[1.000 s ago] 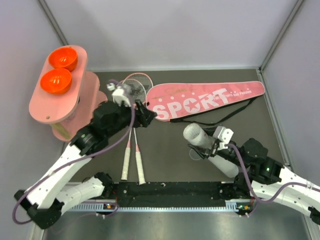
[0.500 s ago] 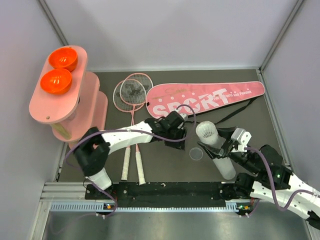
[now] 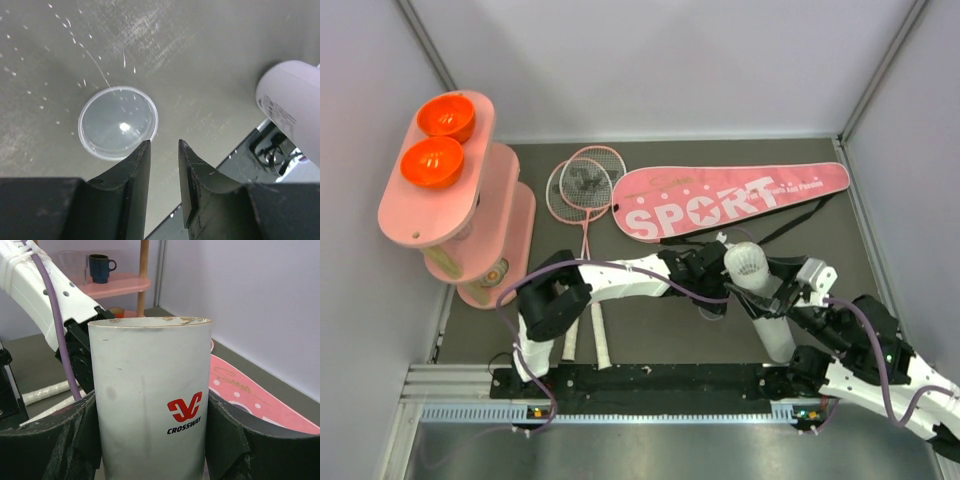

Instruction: Pack up the badminton gear

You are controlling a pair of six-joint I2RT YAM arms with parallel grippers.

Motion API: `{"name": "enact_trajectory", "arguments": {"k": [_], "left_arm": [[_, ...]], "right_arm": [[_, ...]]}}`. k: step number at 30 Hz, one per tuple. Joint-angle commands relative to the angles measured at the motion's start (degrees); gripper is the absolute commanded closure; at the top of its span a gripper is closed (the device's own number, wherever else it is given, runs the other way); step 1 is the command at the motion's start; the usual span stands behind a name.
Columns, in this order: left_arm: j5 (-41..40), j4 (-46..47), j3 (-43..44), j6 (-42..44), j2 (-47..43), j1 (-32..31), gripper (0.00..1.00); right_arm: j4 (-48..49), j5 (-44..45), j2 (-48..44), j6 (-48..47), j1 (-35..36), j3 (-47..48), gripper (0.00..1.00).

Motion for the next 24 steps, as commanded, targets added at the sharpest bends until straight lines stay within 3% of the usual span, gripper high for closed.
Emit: {"name": "enact_trajectory", "arguments": {"k": [1,16,24], "left_arm": [[-3.9,1.1,4.6,-0.1,4.0,-1.1,0.68],[-12.9,-1.5,7.1,1.1,9.6,-4.0,0.75],[-22.2,-11.3,9.7,0.7,12.1,-6.2,0.74]], "right_arm": [[-4.7,2.2,-1.7,1.2,0.2,2.8,0.64],[-6.4,2.5,-3.3,2.1,0.2,3.0,0.64],[-6.1,2.3,-2.9,2.2,0.2,2.8,0.64]]}}
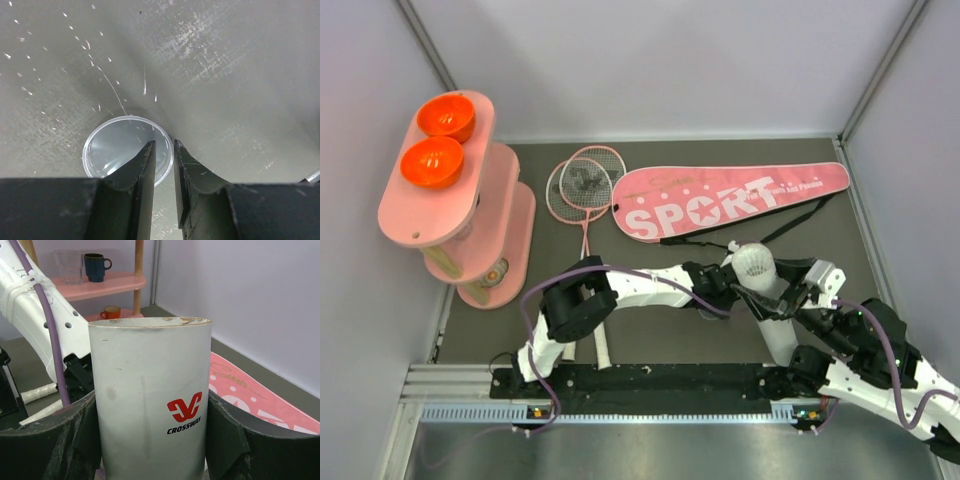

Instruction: Pack up the badminton gear

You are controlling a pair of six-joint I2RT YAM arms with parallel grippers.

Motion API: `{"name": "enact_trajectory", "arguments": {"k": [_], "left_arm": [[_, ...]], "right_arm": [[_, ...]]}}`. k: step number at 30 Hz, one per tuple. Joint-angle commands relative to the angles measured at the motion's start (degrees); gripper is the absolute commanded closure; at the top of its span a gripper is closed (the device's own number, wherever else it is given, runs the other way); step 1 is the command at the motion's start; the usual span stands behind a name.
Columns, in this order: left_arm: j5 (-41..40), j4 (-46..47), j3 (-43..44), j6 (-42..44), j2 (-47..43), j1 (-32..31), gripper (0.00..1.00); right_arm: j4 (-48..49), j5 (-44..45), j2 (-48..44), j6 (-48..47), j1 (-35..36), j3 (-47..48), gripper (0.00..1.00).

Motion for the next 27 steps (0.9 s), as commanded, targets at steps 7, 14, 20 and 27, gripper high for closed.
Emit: {"name": "enact_trajectory", "arguments": {"k": [7,14,20,27], "left_arm": [[-11.3,-12.4,1.1,-1.3,3.8,-1.3,0.82],[-16.0,-13.0,-3.0,-1.7,1.0,-1.3,1.0],[-17.7,-10.5,-10.5,-2.3,-7.9,-0.3,1.0],[-18.8,-6.7,-20.1,-3.0,-25.4,2.4,1.0]], "right_arm": [[-1.1,0.8,0.4,1.7,0.2,1.5,0.64],[-0.3,0.2,2.0,1.7,0.2,1.5,0.64],[0.4,0.1,2.6,1.7,0.2,1.1,0.64],[1.0,0.3,3.1,1.6,0.2,0.6,0.64]]}}
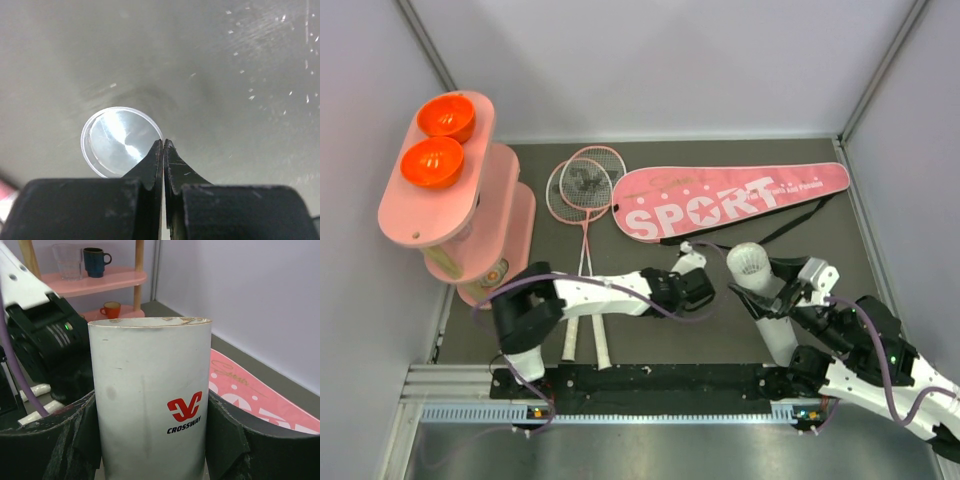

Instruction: Pack up the badminton gear

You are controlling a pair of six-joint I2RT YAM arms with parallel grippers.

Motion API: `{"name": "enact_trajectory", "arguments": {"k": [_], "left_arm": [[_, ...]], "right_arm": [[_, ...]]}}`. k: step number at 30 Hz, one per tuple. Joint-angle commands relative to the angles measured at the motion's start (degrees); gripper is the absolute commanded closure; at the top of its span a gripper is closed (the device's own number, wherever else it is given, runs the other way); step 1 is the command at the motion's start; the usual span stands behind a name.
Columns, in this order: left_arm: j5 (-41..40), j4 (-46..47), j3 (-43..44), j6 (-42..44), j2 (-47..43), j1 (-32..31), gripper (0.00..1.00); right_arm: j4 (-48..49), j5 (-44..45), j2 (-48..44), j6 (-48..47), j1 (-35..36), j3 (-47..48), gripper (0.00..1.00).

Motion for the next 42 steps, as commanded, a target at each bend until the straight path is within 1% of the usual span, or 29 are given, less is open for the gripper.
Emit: {"name": "enact_trajectory", "arguments": {"k": [1,2,3,5,6,7,8,9,11,12,13,14,15,16,19,21,22,25,29,34,42], "left_arm": [[-1.5,2.6,-6.6,-1.0,-16.8,3.0,1.0],[-0.1,3.1,-7.7,-0.8,-19.6,4.8,1.0],[1.1,3.8,-8.7,-0.5,-25.5,5.9,1.0],[2.9,6.0,-11.0,1.1,-32.0,9.1,1.0],[5.4,6.7,-11.4,3.3,-38.4,10.2,1.0],[6.8,7.5,-11.9,4.6,-41.6,11.2,1.0],[9.0,10.4,-12.0,7.7,-44.6,13.0,1.0],[13.8,12.0,-12.3,9.5,-50.4,13.7,1.0],[20.0,16.1,-12.0,15.2,-55.5,14.8,1.0],[22.3,16.2,-11.4,16.8,-58.6,14.9,1.0],[27.6,15.8,-9.1,18.2,-59.4,14.9,1.0],[29.4,14.8,-7.7,20.4,-59.7,14.9,1.0],[31.5,11.9,-6.2,21.3,-59.1,14.9,1.0],[34.5,10.9,-3.9,22.2,-58.6,14.9,1.0],[41.0,10.0,-2.8,24.0,-57.7,14.9,1.0],[43.6,9.7,-2.5,25.5,-57.1,14.9,1.0],[44.7,8.2,-1.5,26.2,-56.8,14.9,1.0],[46.9,4.9,-0.4,28.2,-55.4,14.9,1.0],[50.8,4.6,-1.3,28.7,-55.3,14.9,1.0],[53.5,4.1,-1.6,28.8,-54.1,14.9,1.0],[55.3,6.4,-1.9,28.5,-51.4,14.9,1.0]], "right_arm": [[0.3,0.4,1.4,1.5,0.2,0.6,0.64],[0.3,0.4,1.5,1.5,0.2,0.5,0.64],[0.5,0.5,1.7,1.5,0.1,0.4,0.64],[0.4,0.4,2.6,1.5,0.2,0.3,0.64],[0.7,0.4,3.1,1.5,0.2,0.2,0.64],[1.0,-0.1,3.7,1.4,0.1,0.1,0.64],[1.2,-0.2,4.9,1.4,0.2,0.0,0.64],[1.9,-0.4,5.8,1.1,0.2,0.0,0.64],[2.6,-2.4,7.7,0.6,0.2,0.3,0.64],[3.4,-3.2,10.3,-0.1,0.2,0.7,0.64],[3.5,-5.3,11.7,-0.6,0.2,1.2,0.65],[3.9,-6.2,13.4,-0.9,0.1,1.6,0.65],[4.1,-7.3,16.6,-2.0,0.2,2.7,0.66],[4.7,-9.6,18.7,-2.8,0.2,3.4,0.66],[4.8,-15.0,25.6,-5.8,0.2,6.4,0.66],[4.7,-17.0,28.6,-8.0,0.2,8.6,0.66],[4.5,-18.2,30.8,-8.5,0.2,9.3,0.66],[4.7,-20.2,33.3,-9.4,0.2,11.2,0.66],[6.3,-21.4,34.4,-9.8,0.2,11.1,0.66],[7.4,-22.0,33.9,-10.1,0.2,10.7,0.66],[9.4,-22.4,32.6,-9.7,0.2,9.3,0.66]]}}
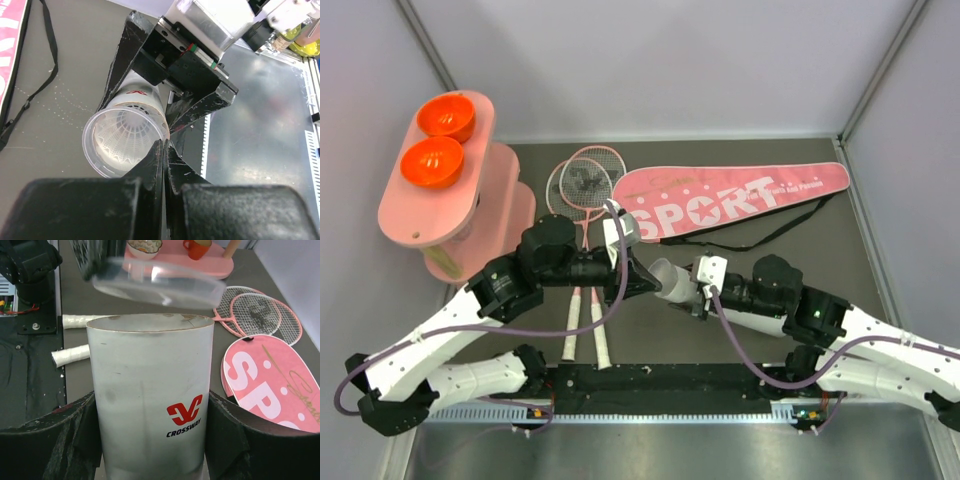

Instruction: Pack up the badminton gear

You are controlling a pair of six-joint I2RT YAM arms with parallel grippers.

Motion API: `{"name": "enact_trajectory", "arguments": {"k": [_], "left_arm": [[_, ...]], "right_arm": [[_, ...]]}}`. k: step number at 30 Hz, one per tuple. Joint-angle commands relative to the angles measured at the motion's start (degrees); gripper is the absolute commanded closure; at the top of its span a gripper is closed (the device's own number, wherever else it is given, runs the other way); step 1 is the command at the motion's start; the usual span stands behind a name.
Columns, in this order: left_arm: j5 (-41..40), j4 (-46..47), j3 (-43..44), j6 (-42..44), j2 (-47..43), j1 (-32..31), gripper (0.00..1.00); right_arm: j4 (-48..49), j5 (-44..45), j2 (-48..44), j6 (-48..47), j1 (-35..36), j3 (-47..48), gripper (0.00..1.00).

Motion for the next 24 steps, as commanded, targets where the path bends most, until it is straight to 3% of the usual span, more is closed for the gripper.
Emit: {"name": "enact_trajectory", "arguments": {"k": [1,24], "left_arm": [[2.7,3.4,0.7,0.7,1.2,0.1,1.0],[7.5,6.1,1.2,-0.6,4.1,0.0,1.0]], "right_arm": [[5.4,-1.3,-1.7,-0.5,0.2,1.7,0.66],[6.9,-1.6,-2.4,0.2,0.2,0.2,0.66]]}}
